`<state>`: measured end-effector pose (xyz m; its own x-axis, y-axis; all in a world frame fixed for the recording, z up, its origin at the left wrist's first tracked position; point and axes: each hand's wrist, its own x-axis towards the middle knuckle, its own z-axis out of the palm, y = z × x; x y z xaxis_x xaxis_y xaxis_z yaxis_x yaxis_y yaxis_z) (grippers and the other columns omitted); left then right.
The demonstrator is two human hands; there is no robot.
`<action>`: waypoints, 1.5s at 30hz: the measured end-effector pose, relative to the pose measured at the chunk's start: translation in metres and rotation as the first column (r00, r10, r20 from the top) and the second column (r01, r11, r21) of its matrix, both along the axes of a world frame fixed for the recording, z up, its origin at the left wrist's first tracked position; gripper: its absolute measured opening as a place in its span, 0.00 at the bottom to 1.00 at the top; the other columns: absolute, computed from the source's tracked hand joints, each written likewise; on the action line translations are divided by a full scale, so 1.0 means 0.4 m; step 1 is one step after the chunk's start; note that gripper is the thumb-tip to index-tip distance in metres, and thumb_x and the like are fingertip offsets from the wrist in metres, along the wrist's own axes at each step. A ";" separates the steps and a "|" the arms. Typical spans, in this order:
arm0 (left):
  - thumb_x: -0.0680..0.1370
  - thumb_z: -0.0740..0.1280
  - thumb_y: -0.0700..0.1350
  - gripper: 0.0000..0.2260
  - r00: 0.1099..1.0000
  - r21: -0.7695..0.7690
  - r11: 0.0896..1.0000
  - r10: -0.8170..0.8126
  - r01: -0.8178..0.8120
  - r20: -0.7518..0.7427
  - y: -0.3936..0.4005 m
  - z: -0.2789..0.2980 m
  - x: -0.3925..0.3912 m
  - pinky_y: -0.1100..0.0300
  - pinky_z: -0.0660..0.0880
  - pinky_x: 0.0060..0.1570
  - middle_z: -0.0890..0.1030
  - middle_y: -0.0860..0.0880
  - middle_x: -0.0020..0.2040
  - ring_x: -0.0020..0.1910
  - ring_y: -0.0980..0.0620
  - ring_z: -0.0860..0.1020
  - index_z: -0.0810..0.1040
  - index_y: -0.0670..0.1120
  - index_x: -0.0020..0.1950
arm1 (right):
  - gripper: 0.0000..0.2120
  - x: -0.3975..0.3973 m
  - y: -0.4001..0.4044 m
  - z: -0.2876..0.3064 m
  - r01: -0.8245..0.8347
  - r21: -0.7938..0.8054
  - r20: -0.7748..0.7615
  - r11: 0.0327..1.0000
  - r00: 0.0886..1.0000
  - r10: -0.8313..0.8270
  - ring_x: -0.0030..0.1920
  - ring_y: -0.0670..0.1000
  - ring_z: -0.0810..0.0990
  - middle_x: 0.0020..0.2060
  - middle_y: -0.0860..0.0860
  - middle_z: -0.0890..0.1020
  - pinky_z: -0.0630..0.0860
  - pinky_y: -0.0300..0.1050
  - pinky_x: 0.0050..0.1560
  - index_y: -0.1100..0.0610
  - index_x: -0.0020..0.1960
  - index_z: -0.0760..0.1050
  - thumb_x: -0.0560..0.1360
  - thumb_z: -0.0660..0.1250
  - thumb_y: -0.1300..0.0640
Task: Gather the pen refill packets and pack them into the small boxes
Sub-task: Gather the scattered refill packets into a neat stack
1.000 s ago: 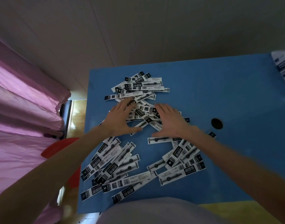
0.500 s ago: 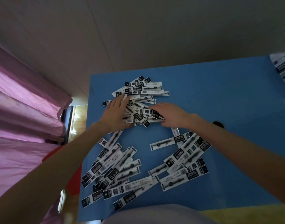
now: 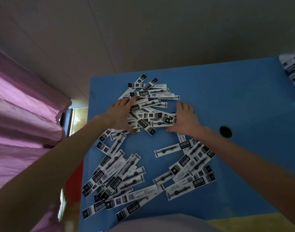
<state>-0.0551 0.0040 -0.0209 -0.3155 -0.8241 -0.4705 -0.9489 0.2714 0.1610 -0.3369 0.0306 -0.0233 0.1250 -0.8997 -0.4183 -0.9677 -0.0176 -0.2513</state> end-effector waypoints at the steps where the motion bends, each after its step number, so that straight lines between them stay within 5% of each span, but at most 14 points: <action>1: 0.59 0.80 0.70 0.69 1.000 -0.005 1.000 -0.016 0.016 -0.009 -0.001 0.001 -0.004 0.36 0.54 0.77 0.48 0.45 0.84 0.82 0.39 0.50 0.34 0.54 0.82 | 0.64 0.006 0.001 -0.003 -0.007 0.004 0.037 1.000 0.999 0.007 0.80 0.63 0.54 0.81 0.59 0.53 0.62 0.63 0.76 0.60 0.83 0.42 0.66 0.81 0.41; 5: 0.59 0.80 0.69 0.69 0.999 -0.044 0.999 -0.033 0.032 -0.014 0.002 0.002 -0.008 0.37 0.55 0.77 0.49 0.45 0.84 0.82 0.40 0.51 0.34 0.52 0.83 | 0.60 0.014 -0.014 0.021 -0.028 0.037 0.130 0.999 0.991 0.023 0.81 0.61 0.51 0.82 0.58 0.51 0.59 0.61 0.78 0.59 0.83 0.42 0.68 0.78 0.40; 9: 0.58 0.77 0.74 0.72 0.999 -0.048 0.999 -0.016 0.018 0.034 0.004 0.006 -0.009 0.36 0.44 0.77 0.35 0.43 0.83 0.82 0.38 0.39 0.32 0.52 0.82 | 0.43 0.028 -0.097 0.059 0.056 -0.205 0.198 0.977 0.980 -0.014 0.77 0.60 0.61 0.78 0.57 0.62 0.62 0.61 0.75 0.56 0.81 0.55 0.75 0.69 0.39; 13: 0.55 0.74 0.78 0.74 0.996 -0.003 1.000 0.007 -0.007 0.091 -0.028 0.007 -0.031 0.34 0.40 0.77 0.31 0.40 0.81 0.81 0.36 0.35 0.28 0.51 0.81 | 0.41 0.077 -0.229 0.041 -0.090 -0.198 0.167 0.976 0.978 0.124 0.80 0.60 0.54 0.81 0.56 0.56 0.60 0.64 0.77 0.55 0.82 0.53 0.78 0.68 0.42; 17: 0.56 0.75 0.78 0.74 0.996 0.049 0.998 0.022 -0.027 0.088 -0.050 -0.010 -0.033 0.36 0.41 0.77 0.35 0.42 0.83 0.82 0.37 0.37 0.28 0.50 0.81 | 0.37 0.125 -0.315 0.001 -0.194 -0.054 0.117 0.980 0.973 0.199 0.80 0.60 0.55 0.82 0.54 0.58 0.59 0.62 0.77 0.55 0.82 0.57 0.81 0.62 0.38; 20: 0.57 0.76 0.76 0.72 0.999 -0.009 0.999 0.046 -0.046 -0.004 -0.040 -0.024 -0.017 0.38 0.43 0.78 0.40 0.45 0.84 0.83 0.40 0.42 0.32 0.49 0.82 | 0.33 0.127 -0.319 -0.024 -0.289 -0.101 0.041 0.952 0.955 0.294 0.78 0.59 0.60 0.79 0.54 0.64 0.61 0.62 0.75 0.57 0.76 0.68 0.81 0.59 0.36; 26: 0.62 0.79 0.68 0.67 0.989 -0.074 0.996 0.039 -0.049 -0.142 -0.012 -0.031 -0.008 0.40 0.48 0.80 0.49 0.46 0.84 0.83 0.45 0.46 0.36 0.48 0.83 | 0.27 0.066 -0.267 -0.057 -0.377 -0.272 0.056 0.885 0.912 0.406 0.77 0.58 0.64 0.77 0.55 0.67 0.61 0.61 0.76 0.55 0.74 0.72 0.82 0.61 0.39; 29: 0.62 0.78 0.70 0.67 0.991 -0.134 0.991 -0.007 -0.010 -0.131 -0.003 -0.035 -0.001 0.38 0.46 0.80 0.43 0.46 0.84 0.83 0.44 0.41 0.37 0.49 0.83 | 0.29 0.054 -0.250 -0.068 -0.271 -0.390 0.094 0.880 0.939 0.330 0.78 0.58 0.63 0.78 0.56 0.66 0.60 0.60 0.76 0.56 0.76 0.68 0.82 0.62 0.41; 33: 0.59 0.77 0.74 0.71 0.999 -0.066 0.997 -0.043 0.042 -0.018 -0.056 -0.025 -0.024 0.41 0.38 0.77 0.33 0.44 0.82 0.81 0.42 0.34 0.31 0.49 0.82 | 0.37 0.089 -0.285 -0.050 -0.312 -0.252 0.163 0.916 0.919 0.358 0.82 0.57 0.54 0.82 0.53 0.57 0.55 0.61 0.78 0.54 0.83 0.56 0.81 0.61 0.37; 37: 0.60 0.77 0.73 0.70 0.996 0.011 0.996 -0.089 0.088 0.020 -0.088 -0.018 -0.041 0.40 0.46 0.79 0.41 0.46 0.84 0.83 0.43 0.42 0.33 0.48 0.82 | 0.39 0.113 -0.277 -0.030 -0.418 -0.158 0.128 0.895 0.890 0.438 0.80 0.56 0.61 0.80 0.53 0.64 0.60 0.59 0.78 0.54 0.81 0.60 0.79 0.59 0.31; 45: 0.67 0.77 0.64 0.57 0.993 -0.128 0.987 -0.104 0.095 -0.065 -0.017 -0.005 -0.056 0.46 0.60 0.75 0.63 0.45 0.79 0.77 0.43 0.63 0.48 0.46 0.84 | 0.36 0.056 -0.153 -0.056 -0.459 -0.223 0.080 0.860 0.870 0.486 0.77 0.56 0.66 0.77 0.52 0.69 0.62 0.57 0.76 0.54 0.80 0.62 0.80 0.60 0.33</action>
